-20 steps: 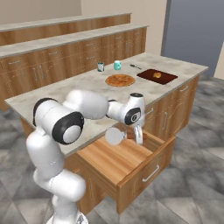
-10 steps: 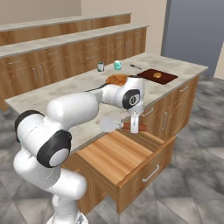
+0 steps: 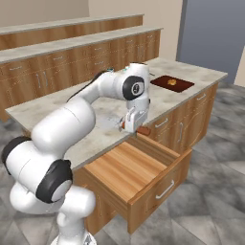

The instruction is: Take the pizza cutter from the drawer on the right and place it on the dining counter for cutting.

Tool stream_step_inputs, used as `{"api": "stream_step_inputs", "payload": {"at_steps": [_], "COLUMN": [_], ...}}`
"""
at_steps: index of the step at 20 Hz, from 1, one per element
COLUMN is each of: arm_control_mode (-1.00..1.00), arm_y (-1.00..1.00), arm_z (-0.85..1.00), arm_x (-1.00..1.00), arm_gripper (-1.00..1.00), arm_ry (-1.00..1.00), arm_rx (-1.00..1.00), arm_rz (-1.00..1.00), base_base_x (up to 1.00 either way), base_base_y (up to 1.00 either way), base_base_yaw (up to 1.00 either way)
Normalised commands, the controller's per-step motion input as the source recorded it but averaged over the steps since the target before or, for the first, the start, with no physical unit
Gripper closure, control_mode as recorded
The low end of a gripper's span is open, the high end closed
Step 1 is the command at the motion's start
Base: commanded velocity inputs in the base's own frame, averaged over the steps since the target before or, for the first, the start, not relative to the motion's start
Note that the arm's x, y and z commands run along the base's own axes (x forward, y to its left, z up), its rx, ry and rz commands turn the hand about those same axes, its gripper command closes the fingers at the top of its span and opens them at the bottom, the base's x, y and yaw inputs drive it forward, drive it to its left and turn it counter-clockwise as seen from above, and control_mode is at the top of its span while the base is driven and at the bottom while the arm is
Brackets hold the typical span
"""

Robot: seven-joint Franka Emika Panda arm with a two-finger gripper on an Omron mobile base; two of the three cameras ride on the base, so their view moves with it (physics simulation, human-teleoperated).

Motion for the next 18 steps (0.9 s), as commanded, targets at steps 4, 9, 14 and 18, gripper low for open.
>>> {"api": "stream_step_inputs", "payload": {"at_steps": [4, 9, 14, 18], "arm_control_mode": [-1.0, -1.0, -1.0, -1.0], "arm_y": [0.43, 0.51, 0.43, 0.43], "arm_z": [0.43, 0.15, 0.01, 0.01], "arm_x": [-0.54, -0.4, -0.28, -0.01], "arm_gripper": [1.0, 1.0, 1.0, 1.0], "arm_ry": [0.02, 0.01, 0.0, 0.0], "arm_rx": [0.01, 0.0, 0.0, -0.02], "arm_rz": [-0.21, -0.23, -0.19, -0.11], "base_base_x": [0.0, 0.0, 0.0, 0.0], "base_base_y": [0.0, 0.0, 0.0, 0.0], "base_base_yaw": [0.0, 0.0, 0.0, 0.0]}}
